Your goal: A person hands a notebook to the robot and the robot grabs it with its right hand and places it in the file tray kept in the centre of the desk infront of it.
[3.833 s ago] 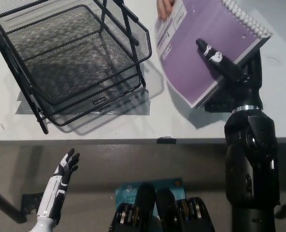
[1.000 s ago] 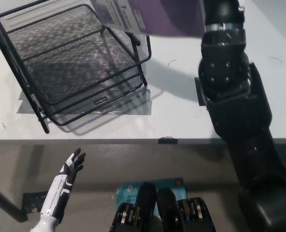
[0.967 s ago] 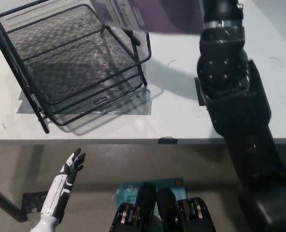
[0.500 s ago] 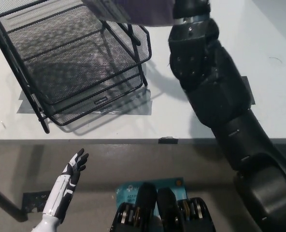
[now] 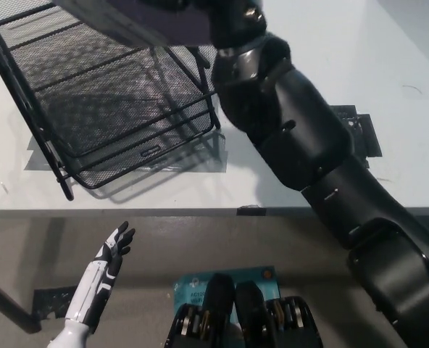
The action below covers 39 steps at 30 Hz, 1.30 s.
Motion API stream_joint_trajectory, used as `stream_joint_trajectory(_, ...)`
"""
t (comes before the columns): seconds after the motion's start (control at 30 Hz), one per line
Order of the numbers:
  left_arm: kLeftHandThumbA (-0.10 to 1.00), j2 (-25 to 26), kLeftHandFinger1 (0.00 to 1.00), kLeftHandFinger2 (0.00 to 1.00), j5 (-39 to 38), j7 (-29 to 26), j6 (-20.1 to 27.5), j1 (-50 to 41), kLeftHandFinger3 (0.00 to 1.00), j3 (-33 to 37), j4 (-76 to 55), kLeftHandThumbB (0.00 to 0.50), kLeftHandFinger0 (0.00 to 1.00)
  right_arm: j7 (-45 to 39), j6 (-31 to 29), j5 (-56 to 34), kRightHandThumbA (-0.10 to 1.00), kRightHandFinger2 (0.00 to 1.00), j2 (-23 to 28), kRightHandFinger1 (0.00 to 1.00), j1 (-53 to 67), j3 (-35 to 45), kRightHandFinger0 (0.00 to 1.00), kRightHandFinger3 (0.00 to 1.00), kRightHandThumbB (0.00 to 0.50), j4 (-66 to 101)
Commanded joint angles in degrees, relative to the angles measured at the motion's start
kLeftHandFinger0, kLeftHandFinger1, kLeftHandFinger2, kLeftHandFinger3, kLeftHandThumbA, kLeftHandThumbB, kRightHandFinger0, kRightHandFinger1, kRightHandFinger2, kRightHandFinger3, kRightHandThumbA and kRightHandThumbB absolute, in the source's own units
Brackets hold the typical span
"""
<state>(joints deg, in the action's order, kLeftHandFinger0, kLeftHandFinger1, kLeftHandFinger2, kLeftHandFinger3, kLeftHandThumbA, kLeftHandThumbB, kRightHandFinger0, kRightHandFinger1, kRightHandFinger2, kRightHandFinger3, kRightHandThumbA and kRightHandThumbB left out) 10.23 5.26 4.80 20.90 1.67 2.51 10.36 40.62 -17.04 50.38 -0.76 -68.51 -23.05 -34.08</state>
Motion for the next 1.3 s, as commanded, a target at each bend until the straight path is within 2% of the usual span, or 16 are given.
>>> stream_joint_trajectory(0.0, 1.0, 0.8, 1.0, 1.0, -0.3, 0.6, 1.5, 0.9, 1.0, 0.0, -1.5, 0.5, 1.0, 8.2, -1.8, 7.5, 1.0, 0.0, 1.3, 0.0, -4.8, -3.5, 0.0, 0.05, 0.0, 0.2)
stream_joint_trajectory(0.1, 1.0, 1.1, 1.0, 1.0, 0.2, 0.6, 2.3, 1.0, 1.0, 0.1, -1.3, 0.5, 1.0, 9.4, -2.5, 9.0, 1.0, 0.0, 1.5, 0.0, -4.2, -5.5, 0.0, 0.0, 0.008, -0.1)
stream_joint_trajectory(0.2, 1.0, 1.1, 1.0, 1.0, 0.0, 0.7, 2.2, 1.3, 1.0, 0.1, -1.3, 0.5, 1.0, 10.9, -3.3, 11.8, 0.96, 0.0, 2.1, 0.0, -3.3, -8.9, 0.0, 0.0, 0.006, -0.3)
stream_joint_trajectory(0.27, 1.0, 1.1, 1.0, 1.0, 0.0, 0.7, 1.9, 1.2, 1.0, 0.1, -1.6, 0.5, 1.0, 9.7, -2.3, 13.4, 0.97, 0.0, 2.7, 0.0, -2.7, -10.4, 0.0, 0.02, 0.007, 0.6)
stream_joint_trajectory(0.37, 1.0, 1.0, 1.0, 1.0, 0.0, 0.7, 1.6, 1.2, 1.0, 0.1, -1.6, 0.5, 1.0, 9.0, -1.4, 16.0, 0.97, 0.0, 3.8, 0.0, -1.7, -13.1, 0.0, 0.03, 0.038, 2.2)
stream_joint_trajectory(0.43, 1.0, 0.9, 1.0, 1.0, 0.0, 0.8, 1.6, 1.3, 1.0, 0.2, -1.6, 0.5, 1.0, 9.2, -1.6, 17.8, 0.93, 0.0, 4.9, 0.0, -1.4, -14.9, 0.0, 0.02, 0.025, 2.7)
stream_joint_trajectory(0.57, 1.0, 1.1, 1.0, 1.0, -0.4, 1.0, 1.4, 1.4, 1.0, 0.1, -1.7, 0.5, 1.0, 9.4, -3.3, 20.5, 0.99, 0.0, 6.7, 0.0, -0.6, -18.7, 0.0, 0.0, 0.067, 3.6)
stream_joint_trajectory(0.6, 1.0, 1.0, 1.0, 1.0, -0.3, 1.0, 1.1, 1.4, 1.0, 0.1, -1.8, 0.5, 1.0, 8.1, -4.2, 21.1, 1.0, 0.0, 7.6, 0.0, -0.2, -20.1, 0.0, 0.0, 0.05, 4.6)
stream_joint_trajectory(0.7, 1.0, 1.0, 1.0, 1.0, -0.6, 1.2, 0.5, 1.4, 1.0, 0.1, -2.0, 0.5, 1.0, 6.4, -3.8, 23.1, 1.0, 0.0, 9.1, 0.0, 1.1, -22.4, 0.0, 0.0, 0.083, 6.4)
stream_joint_trajectory(0.77, 1.0, 1.0, 1.0, 1.0, -0.9, 1.4, 0.1, 1.2, 1.0, 0.2, -2.2, 0.5, 1.0, 4.9, -3.3, 24.1, 1.0, 0.0, 10.0, 0.0, 2.7, -23.7, 0.0, 0.0, 0.077, 7.7)
stream_joint_trajectory(1.17, 1.0, 0.7, 1.0, 1.0, -0.6, 1.3, 0.3, 1.2, 1.0, 0.1, -2.5, 0.5, 1.0, 7.7, -1.3, 26.7, 1.0, 0.0, 10.7, 0.0, 5.3, -25.2, 0.0, 0.0, 0.087, 4.0)
stream_joint_trajectory(1.27, 1.0, 0.7, 1.0, 1.0, -0.6, 1.4, 0.3, 1.3, 1.0, 0.1, -2.3, 0.5, 1.0, 8.6, -1.7, 25.7, 1.0, 0.0, 10.2, 0.0, 5.8, -24.6, 0.0, 0.0, 0.068, 2.5)
